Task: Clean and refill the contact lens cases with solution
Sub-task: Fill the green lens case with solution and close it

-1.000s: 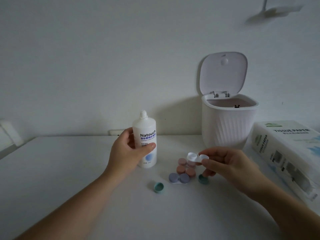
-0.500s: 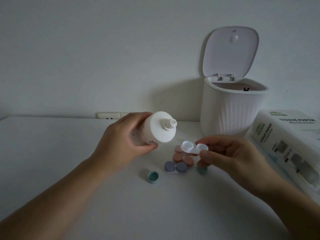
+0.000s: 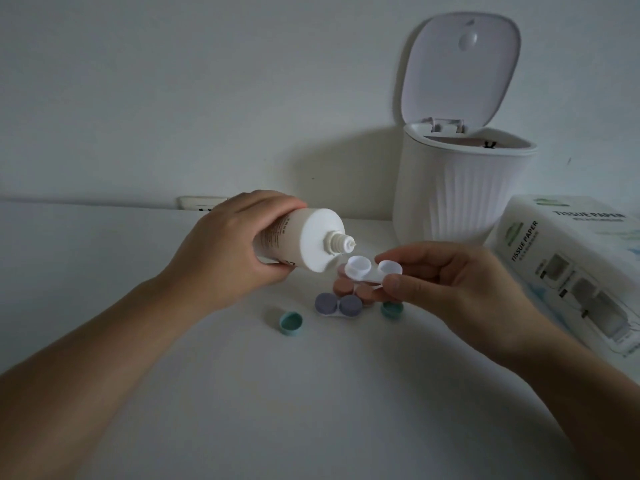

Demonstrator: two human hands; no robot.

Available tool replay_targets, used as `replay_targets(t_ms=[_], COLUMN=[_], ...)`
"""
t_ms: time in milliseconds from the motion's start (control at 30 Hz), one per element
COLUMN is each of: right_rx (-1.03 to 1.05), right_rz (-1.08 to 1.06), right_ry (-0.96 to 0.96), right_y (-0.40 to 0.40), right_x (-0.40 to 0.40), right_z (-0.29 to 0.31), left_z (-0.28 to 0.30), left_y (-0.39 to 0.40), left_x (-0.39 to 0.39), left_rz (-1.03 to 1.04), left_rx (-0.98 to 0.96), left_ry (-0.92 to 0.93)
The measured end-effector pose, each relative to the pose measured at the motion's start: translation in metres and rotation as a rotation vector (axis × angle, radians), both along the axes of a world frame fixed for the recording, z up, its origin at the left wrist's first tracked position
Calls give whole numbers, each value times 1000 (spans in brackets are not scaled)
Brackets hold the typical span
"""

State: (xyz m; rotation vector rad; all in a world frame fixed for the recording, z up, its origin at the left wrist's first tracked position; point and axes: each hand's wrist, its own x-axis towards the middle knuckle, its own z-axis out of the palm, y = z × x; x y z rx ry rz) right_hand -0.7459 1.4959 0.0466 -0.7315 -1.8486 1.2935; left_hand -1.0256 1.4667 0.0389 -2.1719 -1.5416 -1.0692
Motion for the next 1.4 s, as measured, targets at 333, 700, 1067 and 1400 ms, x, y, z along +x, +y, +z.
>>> replay_targets(t_ms=[333,700,1067,1400], right_rx=[52,100,105,105], right_rz=[6,4,1,5], right_ry=[-40,-63,-79,-74], right_y=[-3,-3,-2,-1], right_x=[-2,-3,-3,-3], right_z=[0,-1,-3,-3], left_z=[-1,0,0,3], left_y=[1,3,5,6], left_x=[2,2,1,2], left_rz=[12,-26,-18,-57], left_rx=[42,81,99,131], left_ry=[37,75,95,139])
